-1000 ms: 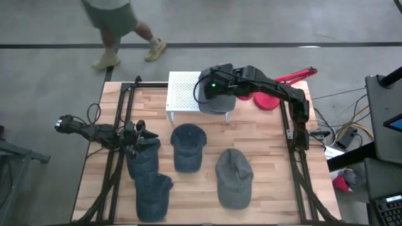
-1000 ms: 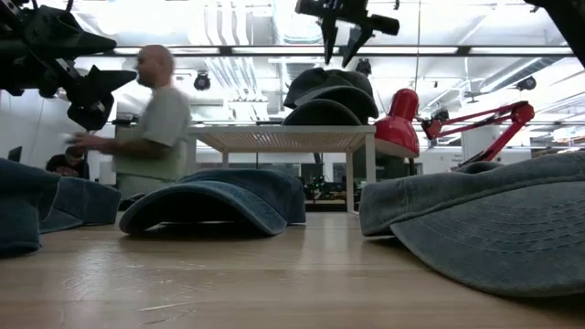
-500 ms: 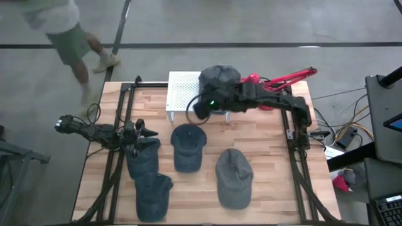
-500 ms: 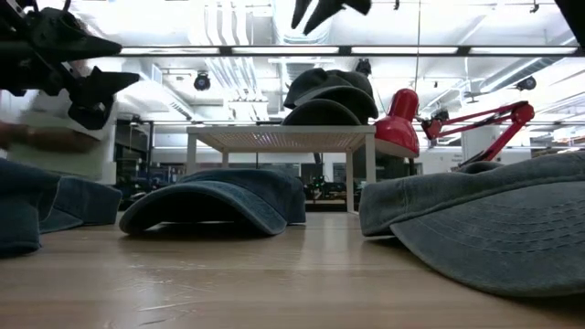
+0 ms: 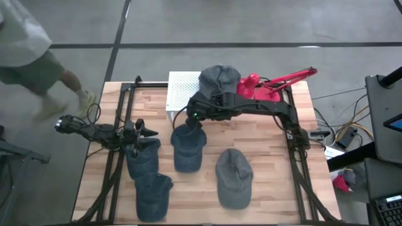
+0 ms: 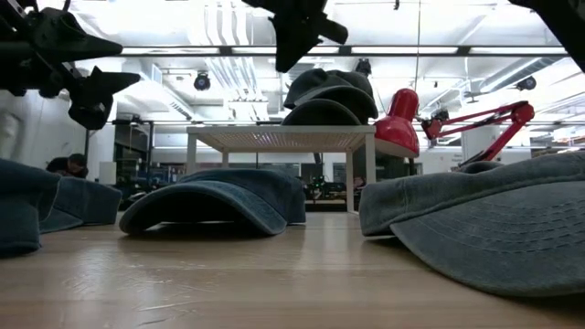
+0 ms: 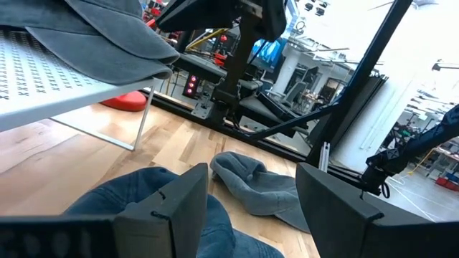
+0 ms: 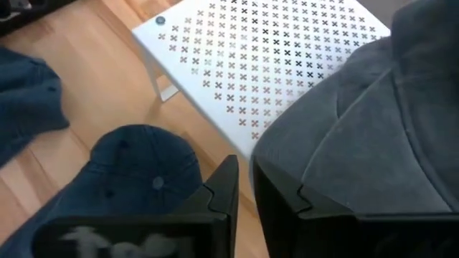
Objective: Pick & Place hat
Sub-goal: Put the gray cap on top of the gray cap on the shelf
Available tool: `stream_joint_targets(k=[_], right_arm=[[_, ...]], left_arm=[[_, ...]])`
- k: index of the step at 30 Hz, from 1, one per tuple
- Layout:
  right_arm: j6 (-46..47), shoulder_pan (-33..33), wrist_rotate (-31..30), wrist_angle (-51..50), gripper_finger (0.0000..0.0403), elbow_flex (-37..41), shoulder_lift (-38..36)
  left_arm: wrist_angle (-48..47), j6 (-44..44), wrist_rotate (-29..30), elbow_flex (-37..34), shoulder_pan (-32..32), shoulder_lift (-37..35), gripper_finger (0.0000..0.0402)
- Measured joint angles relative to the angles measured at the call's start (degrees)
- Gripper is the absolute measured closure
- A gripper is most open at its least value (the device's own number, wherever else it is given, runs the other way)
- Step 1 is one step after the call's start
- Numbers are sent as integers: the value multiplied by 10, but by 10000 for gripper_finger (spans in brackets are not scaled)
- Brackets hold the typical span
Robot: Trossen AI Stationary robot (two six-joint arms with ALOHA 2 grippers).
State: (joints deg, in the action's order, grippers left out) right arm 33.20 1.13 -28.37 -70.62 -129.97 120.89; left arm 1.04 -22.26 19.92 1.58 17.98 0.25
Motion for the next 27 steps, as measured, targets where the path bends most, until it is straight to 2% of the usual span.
stream_joint_targets(k=[8,13,19,27], right_arm=[[-30,4,20,18,393,0,19],[-54,9,33,28,394,0,28],[-98,21,88,39,394,0,30],[-107,35,122,35,394,5,30]], left_arm=[[0,0,0,0,0,0,186],[1,0,-1,0,0,0,186],[2,0,-1,0,0,1,186],[3,-2,-1,0,0,1,186]])
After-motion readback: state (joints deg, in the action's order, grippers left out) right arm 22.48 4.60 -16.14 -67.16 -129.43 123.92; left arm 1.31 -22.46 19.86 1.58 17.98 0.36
